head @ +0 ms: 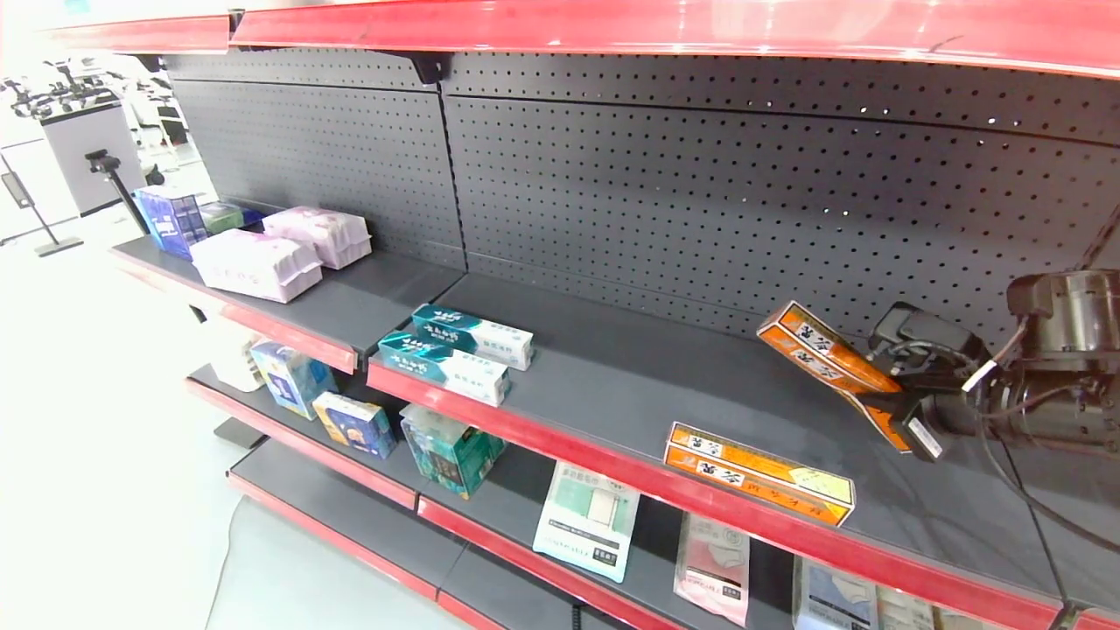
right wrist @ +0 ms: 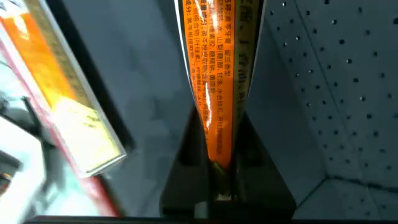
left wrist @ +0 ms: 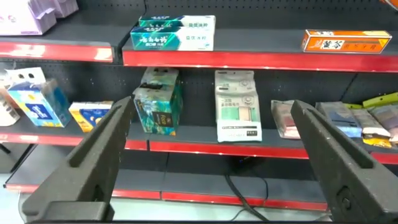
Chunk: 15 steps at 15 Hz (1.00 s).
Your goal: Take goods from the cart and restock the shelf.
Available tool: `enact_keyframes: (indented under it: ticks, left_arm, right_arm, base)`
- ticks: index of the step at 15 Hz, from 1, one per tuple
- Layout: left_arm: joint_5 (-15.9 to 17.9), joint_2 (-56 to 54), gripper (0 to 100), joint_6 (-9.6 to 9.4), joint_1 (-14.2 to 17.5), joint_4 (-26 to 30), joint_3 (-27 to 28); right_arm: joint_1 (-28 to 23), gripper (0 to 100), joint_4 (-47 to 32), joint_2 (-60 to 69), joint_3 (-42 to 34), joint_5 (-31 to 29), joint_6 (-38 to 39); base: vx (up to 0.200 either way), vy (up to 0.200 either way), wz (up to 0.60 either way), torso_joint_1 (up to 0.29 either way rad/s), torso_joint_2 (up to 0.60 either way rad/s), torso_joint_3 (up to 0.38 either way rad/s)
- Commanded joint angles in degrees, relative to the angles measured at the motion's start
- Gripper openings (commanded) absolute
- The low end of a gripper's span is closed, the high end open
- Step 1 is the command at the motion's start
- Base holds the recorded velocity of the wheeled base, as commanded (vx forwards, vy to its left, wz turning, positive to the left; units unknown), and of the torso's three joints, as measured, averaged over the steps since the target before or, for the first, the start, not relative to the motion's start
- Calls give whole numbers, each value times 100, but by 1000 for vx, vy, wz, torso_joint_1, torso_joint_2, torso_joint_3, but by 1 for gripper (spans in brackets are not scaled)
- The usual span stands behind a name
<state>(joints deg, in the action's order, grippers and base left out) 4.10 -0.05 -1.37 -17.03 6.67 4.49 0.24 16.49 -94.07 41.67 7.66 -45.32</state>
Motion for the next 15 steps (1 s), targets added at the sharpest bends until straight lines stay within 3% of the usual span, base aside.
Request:
enact_keyframes:
  ticks: [1,4,9,15]
  left_arm:
    - [3,14,100,-4,-2,1,0]
    - [3,14,100,-136,-2,1,0]
    - [-5,14,100,-145,-2,1,8]
    - [-14,40,100,-233,16,1,8]
  right_arm:
    - [-130,0,-15,-392,272,25,-354]
    - [37,0,-32,-656,483,25,-442]
    - [231,0,-226,-647,184,-10,-636]
    - [248,0,-270,-1043,456,-185,-688]
  base:
    - [0,0,0,0,0,0]
    - [0,0,0,0,0,0]
    - [0,0,0,0,0,0]
    - [0,0,0,0,0,0]
